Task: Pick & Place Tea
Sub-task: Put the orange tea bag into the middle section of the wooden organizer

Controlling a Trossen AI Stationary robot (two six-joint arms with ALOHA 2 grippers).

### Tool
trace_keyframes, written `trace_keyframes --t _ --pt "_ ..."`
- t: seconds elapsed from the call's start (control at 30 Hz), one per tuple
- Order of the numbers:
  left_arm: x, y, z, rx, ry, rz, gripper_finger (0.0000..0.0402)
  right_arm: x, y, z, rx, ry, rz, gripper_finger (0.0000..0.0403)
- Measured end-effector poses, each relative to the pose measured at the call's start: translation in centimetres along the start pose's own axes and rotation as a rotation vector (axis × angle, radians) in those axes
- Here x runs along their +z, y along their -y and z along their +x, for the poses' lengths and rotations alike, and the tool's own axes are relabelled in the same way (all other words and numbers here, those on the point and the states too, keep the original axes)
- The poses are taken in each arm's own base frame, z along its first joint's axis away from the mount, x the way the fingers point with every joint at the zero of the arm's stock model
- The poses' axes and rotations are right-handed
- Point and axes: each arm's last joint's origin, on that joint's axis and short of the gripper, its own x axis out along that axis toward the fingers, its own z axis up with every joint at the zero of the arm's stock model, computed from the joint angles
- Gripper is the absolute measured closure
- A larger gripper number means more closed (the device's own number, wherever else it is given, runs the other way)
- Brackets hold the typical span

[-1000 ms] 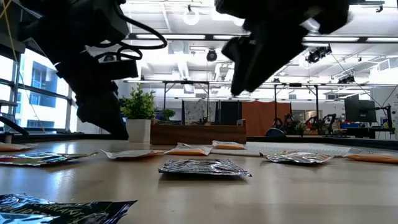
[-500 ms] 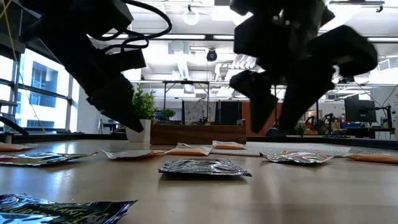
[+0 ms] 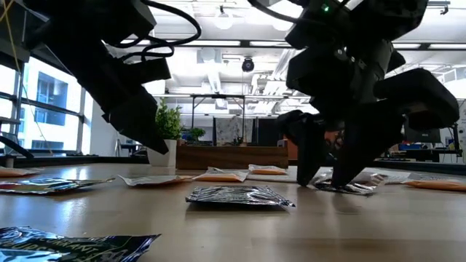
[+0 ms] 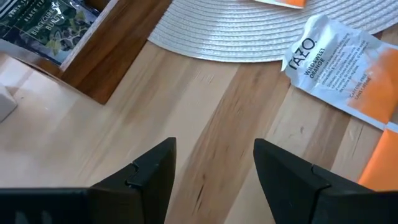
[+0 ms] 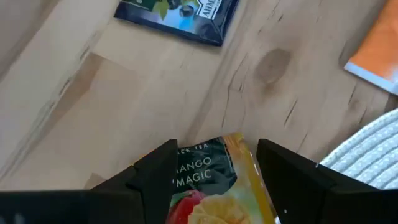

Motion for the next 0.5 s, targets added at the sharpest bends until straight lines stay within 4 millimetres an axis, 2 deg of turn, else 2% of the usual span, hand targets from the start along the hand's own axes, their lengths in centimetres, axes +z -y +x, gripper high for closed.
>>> trace_keyframes --t 0.1,0.2,0.5 --pt "-0.1 0.0 0.0 0.003 -0.006 0.005 0.0190 -0.7 0.1 1.0 -0.001 -0.053 -0.020 0.0199" --pt "-0.1 0.0 0.0 0.003 -0.005 0.005 0.0190 -0.8 0.2 1.3 -0.011 -0.058 -0.035 0.0231" --pt "-0.1 -0.1 0.0 0.005 -0.012 0.011 0.0190 0.5 1.6 0.3 -0.048 -0.045 0.060 0.0383"
